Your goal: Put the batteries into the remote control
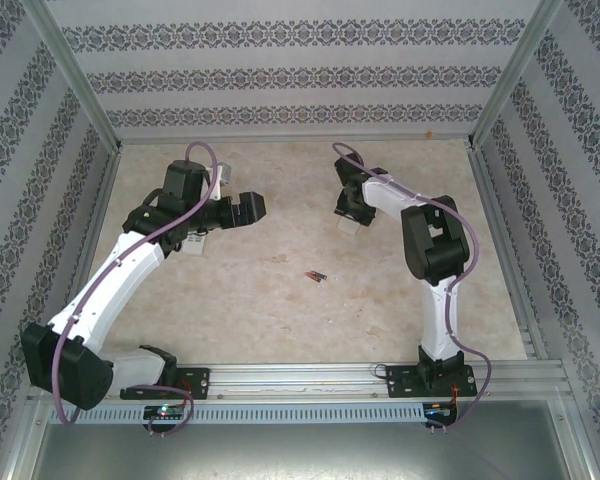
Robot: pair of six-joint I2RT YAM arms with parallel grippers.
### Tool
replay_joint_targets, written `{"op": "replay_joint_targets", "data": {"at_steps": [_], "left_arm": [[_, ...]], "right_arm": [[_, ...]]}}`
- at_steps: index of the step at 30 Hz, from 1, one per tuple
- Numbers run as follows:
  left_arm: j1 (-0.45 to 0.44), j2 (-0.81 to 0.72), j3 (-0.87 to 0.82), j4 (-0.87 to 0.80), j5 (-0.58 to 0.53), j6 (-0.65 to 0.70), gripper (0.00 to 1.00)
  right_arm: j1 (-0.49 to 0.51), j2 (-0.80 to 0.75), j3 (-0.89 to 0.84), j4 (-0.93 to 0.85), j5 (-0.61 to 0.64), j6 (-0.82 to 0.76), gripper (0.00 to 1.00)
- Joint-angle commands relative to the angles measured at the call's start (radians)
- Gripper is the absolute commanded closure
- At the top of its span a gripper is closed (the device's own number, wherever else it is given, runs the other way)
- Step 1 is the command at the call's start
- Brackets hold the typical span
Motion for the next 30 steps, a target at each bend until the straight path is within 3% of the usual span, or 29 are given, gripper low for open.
{"op": "replay_joint_targets", "data": {"at_steps": [1, 4, 7, 10, 14, 19, 24, 30], "left_arm": [[0.0, 0.026, 0.07, -0.018, 0.036, -0.112, 0.0], [0.004, 0.065, 0.103, 0.024, 0.113, -0.191, 0.0], [-0.003, 0.111, 0.134, 0.081, 0.177, -0.235, 0.02], [-0.026, 0.168, 0.184, 0.027, 0.133, -0.219, 0.07], [-0.027, 0.213, 0.196, -0.036, 0.057, -0.251, 0.17], [-0.027, 0.2, 0.099, 0.088, 0.114, -0.352, 0.43], [-0.028, 0.199, 0.077, 0.092, 0.12, -0.37, 0.69], [-0.027, 0.197, 0.071, 0.043, 0.049, -0.444, 0.88]], "right_arm": [[0.033, -0.231, -0.107, 0.174, -0.159, -0.147, 0.51], [0.08, -0.354, -0.181, 0.241, -0.329, -0.232, 0.52], [0.182, -0.43, -0.204, 0.235, -0.407, -0.381, 0.52], [0.268, -0.478, -0.22, 0.241, -0.451, -0.47, 0.5], [0.305, -0.504, -0.27, 0.339, -0.56, -0.448, 0.5], [0.351, -0.502, -0.27, 0.364, -0.593, -0.473, 0.5], [0.359, -0.478, -0.249, 0.371, -0.621, -0.446, 0.49], [0.38, -0.519, -0.235, 0.36, -0.548, -0.474, 0.38]]}}
